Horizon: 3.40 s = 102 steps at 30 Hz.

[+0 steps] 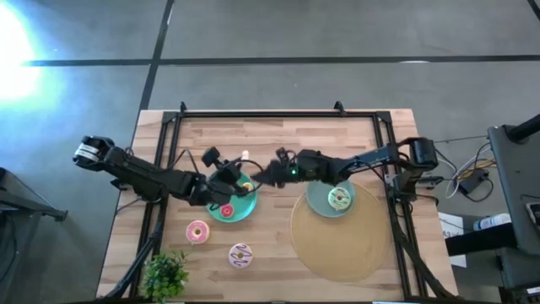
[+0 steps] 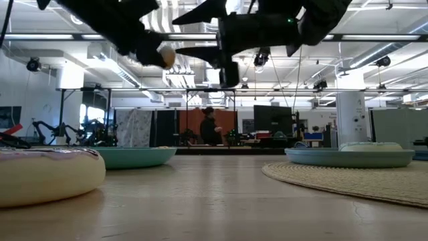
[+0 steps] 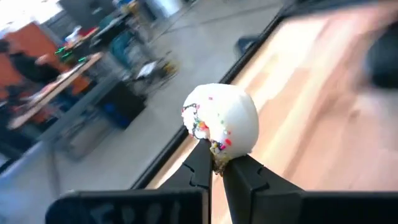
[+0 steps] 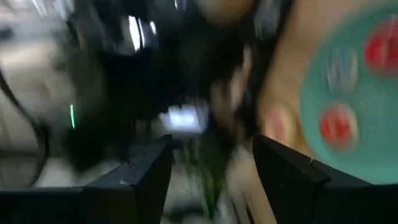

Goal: Pick & Place donuts
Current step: Put the small white donut on the blue plate, then put the large pink donut on the gray plate

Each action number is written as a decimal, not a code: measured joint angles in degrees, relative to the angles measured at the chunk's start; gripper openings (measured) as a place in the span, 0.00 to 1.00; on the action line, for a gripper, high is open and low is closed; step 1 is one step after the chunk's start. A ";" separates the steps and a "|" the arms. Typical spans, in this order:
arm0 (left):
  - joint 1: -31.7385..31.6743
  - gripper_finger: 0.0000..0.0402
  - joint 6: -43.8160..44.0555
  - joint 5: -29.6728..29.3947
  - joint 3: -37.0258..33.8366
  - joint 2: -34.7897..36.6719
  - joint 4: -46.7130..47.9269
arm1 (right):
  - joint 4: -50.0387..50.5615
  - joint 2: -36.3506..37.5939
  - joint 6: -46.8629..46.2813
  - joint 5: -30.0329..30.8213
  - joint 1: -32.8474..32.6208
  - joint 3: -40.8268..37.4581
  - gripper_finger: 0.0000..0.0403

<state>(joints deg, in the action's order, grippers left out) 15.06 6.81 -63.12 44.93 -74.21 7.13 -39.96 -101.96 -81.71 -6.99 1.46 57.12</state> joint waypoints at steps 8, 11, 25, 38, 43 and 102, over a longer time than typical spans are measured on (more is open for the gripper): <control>0.04 0.01 10.80 18.85 -2.53 1.32 19.66 | 29.06 9.49 5.81 -5.12 0.49 -0.01 0.53; 0.67 0.01 7.43 33.17 -6.53 0.77 8.88 | 38.19 13.77 8.61 -0.18 0.78 0.00 0.53; -0.21 0.01 2.62 38.63 -3.64 -16.59 7.21 | 47.11 21.35 12.37 9.13 1.45 0.06 0.53; -0.34 0.01 -0.24 42.54 2.38 -18.32 14.93 | 47.21 21.21 13.04 9.10 1.43 0.07 0.53; -0.32 0.03 3.66 44.28 2.38 -18.19 15.50 | 47.18 21.21 14.01 9.10 1.44 0.07 0.53; 1.74 0.40 53.32 75.75 -16.95 19.58 40.25 | 47.49 21.16 17.40 10.23 1.46 -0.66 0.53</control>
<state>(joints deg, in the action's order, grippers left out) 16.80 60.13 12.63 27.99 -54.63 47.37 7.53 -80.79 -64.31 3.25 2.92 56.47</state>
